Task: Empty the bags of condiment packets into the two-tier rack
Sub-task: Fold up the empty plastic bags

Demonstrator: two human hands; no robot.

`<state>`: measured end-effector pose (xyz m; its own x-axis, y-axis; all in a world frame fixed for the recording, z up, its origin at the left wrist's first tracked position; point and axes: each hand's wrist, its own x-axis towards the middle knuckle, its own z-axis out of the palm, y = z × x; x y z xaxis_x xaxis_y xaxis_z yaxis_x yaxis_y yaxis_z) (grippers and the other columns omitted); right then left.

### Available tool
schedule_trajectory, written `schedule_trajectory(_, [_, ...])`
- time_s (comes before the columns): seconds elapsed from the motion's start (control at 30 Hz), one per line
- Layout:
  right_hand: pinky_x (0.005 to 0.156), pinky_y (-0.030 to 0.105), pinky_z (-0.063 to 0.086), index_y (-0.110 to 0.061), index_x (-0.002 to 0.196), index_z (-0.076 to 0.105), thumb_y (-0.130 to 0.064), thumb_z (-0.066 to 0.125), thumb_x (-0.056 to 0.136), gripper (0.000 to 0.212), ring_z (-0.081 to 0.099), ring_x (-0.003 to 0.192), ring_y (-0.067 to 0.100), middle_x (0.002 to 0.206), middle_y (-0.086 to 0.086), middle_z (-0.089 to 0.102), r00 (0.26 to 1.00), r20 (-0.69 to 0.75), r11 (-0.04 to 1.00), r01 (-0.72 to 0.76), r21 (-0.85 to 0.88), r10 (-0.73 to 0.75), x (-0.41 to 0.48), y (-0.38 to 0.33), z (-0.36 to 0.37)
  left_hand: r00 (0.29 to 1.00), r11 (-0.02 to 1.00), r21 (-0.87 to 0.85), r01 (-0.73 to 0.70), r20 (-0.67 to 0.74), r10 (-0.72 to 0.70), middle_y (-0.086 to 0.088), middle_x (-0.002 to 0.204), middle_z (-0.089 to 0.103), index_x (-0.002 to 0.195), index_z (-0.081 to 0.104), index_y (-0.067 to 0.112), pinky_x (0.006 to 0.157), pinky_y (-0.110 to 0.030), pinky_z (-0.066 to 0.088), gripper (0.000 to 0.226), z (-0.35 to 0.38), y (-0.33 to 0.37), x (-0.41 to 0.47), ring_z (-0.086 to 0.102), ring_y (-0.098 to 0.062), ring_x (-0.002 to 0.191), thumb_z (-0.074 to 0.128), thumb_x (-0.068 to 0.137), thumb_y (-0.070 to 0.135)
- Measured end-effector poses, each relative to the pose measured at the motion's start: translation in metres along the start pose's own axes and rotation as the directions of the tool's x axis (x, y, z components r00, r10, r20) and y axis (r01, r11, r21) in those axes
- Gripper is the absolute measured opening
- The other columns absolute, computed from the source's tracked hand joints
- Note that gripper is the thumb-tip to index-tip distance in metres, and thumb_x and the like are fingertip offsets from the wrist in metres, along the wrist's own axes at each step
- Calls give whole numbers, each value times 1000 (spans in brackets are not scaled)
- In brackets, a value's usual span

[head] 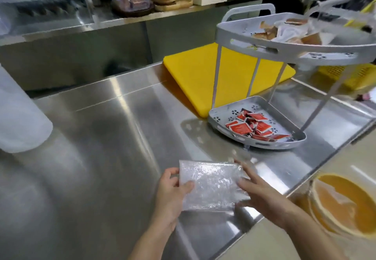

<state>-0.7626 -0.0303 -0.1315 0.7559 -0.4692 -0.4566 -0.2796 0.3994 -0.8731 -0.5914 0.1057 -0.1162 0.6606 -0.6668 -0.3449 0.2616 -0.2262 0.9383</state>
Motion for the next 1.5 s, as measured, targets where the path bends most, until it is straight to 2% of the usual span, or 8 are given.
schedule_trajectory(0.17, [93, 54, 47, -37, 114, 54, -27, 84, 47, 75, 65, 96, 33, 102, 21, 65, 944, -323, 995, 89, 45, -70, -29, 16, -55, 991, 999, 49, 0, 131, -6, -12, 92, 71, 101, 54, 7, 80, -44, 53, 31, 71, -1, -4, 68, -29, 84, 68, 75, -4])
schedule_trajectory(0.23, [82, 46, 51, -35, 104, 59, -21, 84, 46, 65, 69, 82, 25, 79, 8, 71, 914, -390, 986, 151, 73, -111, -44, 23, -86, 976, 997, 81, 14, 214, -31, -12, 96, 70, 104, 52, 8, 79, -38, 52, 32, 106, -5, -8, 67, -26, 85, 66, 77, -2])
schedule_trajectory(0.43, [68, 25, 56, -17, 105, 60, 8, 73, 65, 48, 67, 77, 22, 82, 8, 74, 788, -598, 955, 271, 120, -148, -94, 56, -200, 857, 957, 285, 55, 478, -192, -11, 101, 66, 109, 45, 19, 57, -21, 45, 53, 229, -41, -26, 59, -17, 79, 70, 66, 0])
schedule_trajectory(0.9, [48, 28, 42, -15, 92, 44, 3, 71, 70, 39, 62, 68, 26, 90, 14, 63, 429, -868, 905, 215, 367, 249, -174, 142, -360, 810, 860, 507, -48, 524, -264, -3, 73, 56, 79, 51, 15, 46, -15, 36, 19, 445, -143, -26, 49, -12, 57, 64, 78, 2])
schedule_trajectory(1.03, [32, 17, 36, -13, 75, 43, 4, 66, 73, 29, 52, 51, 18, 71, 7, 58, 356, -860, 862, 219, 458, 367, -166, 158, -396, 754, 824, 566, -34, 555, -351, -3, 82, 58, 79, 60, 19, 67, -26, 41, 12, 496, -157, -8, 53, -15, 68, 61, 81, 7])
schedule_trajectory(1.2, [41, 20, 42, -10, 67, 52, -1, 61, 79, 18, 52, 45, 18, 58, 5, 57, 410, -783, 788, 208, 579, 467, -158, 165, -461, 530, 739, 666, -102, 665, -526, 6, 110, 59, 105, 55, 29, 80, -17, 44, 36, 569, -165, 28, 57, -8, 96, 68, 71, 25])
schedule_trajectory(1.3, [70, 38, 47, -5, 83, 63, -2, 57, 80, 7, 61, 74, 29, 79, 13, 67, 519, -713, 731, 223, 645, 471, -149, 157, -499, 585, 692, 693, -202, 652, -482, 7, 113, 50, 117, 58, 13, 77, -9, 38, 43, 610, -168, 56, 55, -5, 93, 70, 76, 17])
schedule_trajectory(1.5, [43, 27, 48, -6, 86, 53, 11, 54, 79, 18, 55, 52, 22, 76, 12, 58, 465, -703, 715, 190, 673, 538, -103, 168, -566, 627, 570, 680, -461, 704, -333, -1, 120, 39, 106, 62, 12, 70, 3, 34, 23, 673, -185, 104, 49, 3, 78, 62, 83, 16])
